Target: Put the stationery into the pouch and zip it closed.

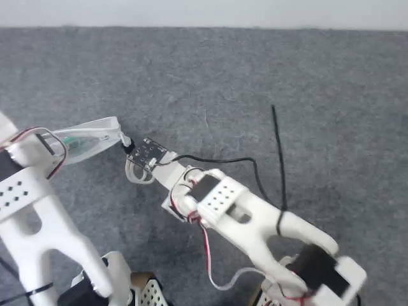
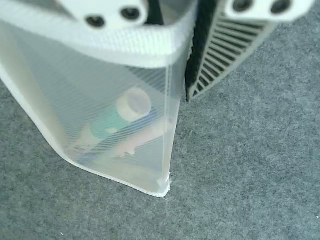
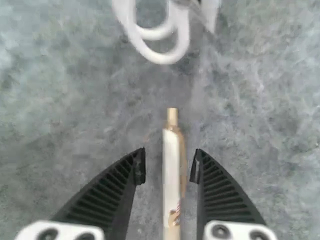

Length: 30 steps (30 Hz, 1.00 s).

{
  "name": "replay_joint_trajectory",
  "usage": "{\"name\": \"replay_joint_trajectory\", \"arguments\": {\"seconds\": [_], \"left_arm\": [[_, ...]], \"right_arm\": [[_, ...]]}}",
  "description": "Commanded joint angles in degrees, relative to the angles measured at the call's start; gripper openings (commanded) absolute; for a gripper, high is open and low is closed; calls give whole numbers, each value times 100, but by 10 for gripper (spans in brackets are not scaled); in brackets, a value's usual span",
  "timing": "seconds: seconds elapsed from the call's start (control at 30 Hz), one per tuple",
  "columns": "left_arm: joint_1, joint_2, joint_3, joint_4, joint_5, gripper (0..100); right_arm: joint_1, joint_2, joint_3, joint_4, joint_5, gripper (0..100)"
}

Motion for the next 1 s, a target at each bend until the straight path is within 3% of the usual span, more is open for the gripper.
{"name": "replay_joint_trajectory", "arguments": {"seconds": [0.0,0.1,0.37,0.97], "left_arm": [[-44,-62,-145,-167,88,9],[-44,-62,-136,-167,79,9],[-18,-62,-127,-167,70,9],[0,-62,-127,-158,62,9]], "right_arm": [[268,558,-642,31,9,147],[233,980,-756,40,53,139],[251,1516,-1002,40,677,6],[365,585,-1011,778,642,6]]}}
